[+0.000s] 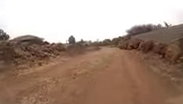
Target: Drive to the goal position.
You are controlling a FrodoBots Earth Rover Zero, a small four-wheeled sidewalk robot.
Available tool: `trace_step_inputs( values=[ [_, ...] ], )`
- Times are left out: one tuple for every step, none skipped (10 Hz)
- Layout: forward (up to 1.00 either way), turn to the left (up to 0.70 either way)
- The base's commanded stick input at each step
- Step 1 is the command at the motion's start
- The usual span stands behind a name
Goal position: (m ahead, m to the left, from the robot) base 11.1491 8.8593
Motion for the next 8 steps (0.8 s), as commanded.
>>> trace_step_inputs(
  values=[
    [0.50,0.00],
    [0.50,0.00],
    [0.50,0.00],
    [0.50,0.00],
    [0.50,0.00],
    [0.50,0.00],
    [0.50,0.00],
    [0.50,0.00]
  ],
)
